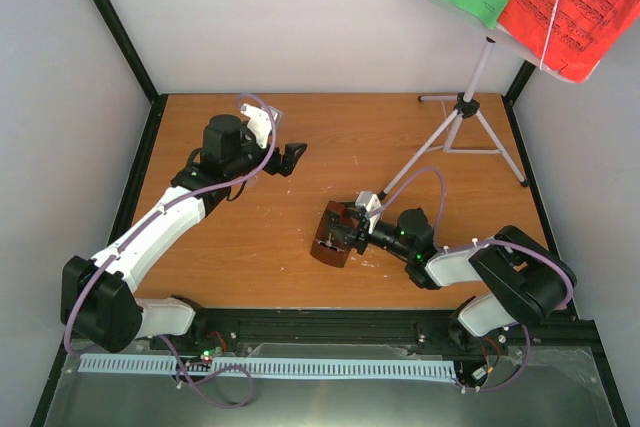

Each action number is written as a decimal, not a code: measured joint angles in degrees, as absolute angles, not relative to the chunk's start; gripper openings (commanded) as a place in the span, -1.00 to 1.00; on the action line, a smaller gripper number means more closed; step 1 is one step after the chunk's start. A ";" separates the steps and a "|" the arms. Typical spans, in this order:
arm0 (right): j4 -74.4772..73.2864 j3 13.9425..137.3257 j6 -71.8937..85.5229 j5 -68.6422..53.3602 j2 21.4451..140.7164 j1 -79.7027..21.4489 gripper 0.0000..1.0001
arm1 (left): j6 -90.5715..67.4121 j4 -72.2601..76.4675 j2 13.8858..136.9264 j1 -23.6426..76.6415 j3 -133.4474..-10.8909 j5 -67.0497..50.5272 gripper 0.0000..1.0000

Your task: Pack up the instrument practice props

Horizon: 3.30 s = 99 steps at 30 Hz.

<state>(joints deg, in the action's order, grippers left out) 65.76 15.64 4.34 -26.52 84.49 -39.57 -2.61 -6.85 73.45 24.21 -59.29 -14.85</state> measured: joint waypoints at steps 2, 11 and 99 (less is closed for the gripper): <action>65.80 15.64 4.34 -26.46 84.51 -39.57 0.25 | -2.61 -6.85 73.45 24.21 -59.29 -15.84 0.98; 66.65 15.20 4.19 -26.17 84.60 -39.57 0.13 | -6.17 -3.75 78.17 26.96 -59.29 -33.50 0.75; 58.24 16.56 1.30 -18.61 81.25 -39.70 0.49 | -13.28 -6.02 82.28 30.65 -51.59 -52.95 -0.12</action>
<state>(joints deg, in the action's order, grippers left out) 58.24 16.56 1.30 -18.61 81.25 -39.70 -13.28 -6.02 82.28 30.65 -51.59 -52.95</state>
